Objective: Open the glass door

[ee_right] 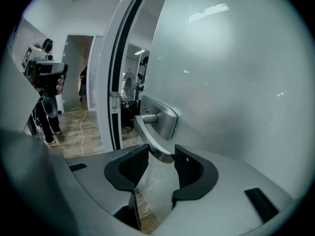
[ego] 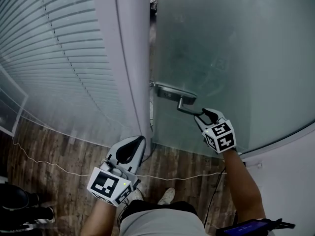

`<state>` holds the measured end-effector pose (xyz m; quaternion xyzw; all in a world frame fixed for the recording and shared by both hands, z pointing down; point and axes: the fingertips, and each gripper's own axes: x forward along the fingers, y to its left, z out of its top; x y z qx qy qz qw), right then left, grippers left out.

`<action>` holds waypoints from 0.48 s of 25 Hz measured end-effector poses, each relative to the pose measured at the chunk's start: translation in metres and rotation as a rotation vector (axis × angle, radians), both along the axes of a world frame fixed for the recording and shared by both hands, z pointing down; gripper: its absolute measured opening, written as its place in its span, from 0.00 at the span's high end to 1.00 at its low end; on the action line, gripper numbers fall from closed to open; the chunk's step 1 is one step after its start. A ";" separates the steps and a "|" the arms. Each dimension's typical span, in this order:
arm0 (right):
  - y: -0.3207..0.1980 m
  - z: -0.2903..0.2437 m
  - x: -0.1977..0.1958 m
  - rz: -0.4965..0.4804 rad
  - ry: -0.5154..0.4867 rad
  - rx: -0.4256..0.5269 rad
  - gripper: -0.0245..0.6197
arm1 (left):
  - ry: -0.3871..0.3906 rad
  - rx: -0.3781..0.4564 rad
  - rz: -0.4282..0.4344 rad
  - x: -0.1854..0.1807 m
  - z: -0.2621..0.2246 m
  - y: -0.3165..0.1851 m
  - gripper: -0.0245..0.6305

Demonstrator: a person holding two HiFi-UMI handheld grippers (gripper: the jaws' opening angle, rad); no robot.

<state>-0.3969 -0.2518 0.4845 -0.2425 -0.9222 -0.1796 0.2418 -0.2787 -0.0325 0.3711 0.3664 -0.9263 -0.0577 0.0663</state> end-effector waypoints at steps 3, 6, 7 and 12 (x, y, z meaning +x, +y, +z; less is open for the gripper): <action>-0.005 -0.008 -0.013 0.012 -0.004 -0.013 0.71 | 0.013 0.002 -0.023 -0.003 -0.003 0.003 0.96; -0.010 -0.004 -0.025 0.030 -0.018 -0.029 0.71 | 0.019 0.000 -0.039 -0.005 0.003 0.004 0.96; -0.012 0.000 -0.028 0.036 -0.020 -0.034 0.71 | 0.017 -0.001 -0.040 -0.005 0.006 0.003 0.96; -0.020 0.014 -0.048 0.065 -0.016 -0.045 0.71 | 0.010 0.001 -0.046 -0.006 0.017 0.003 0.96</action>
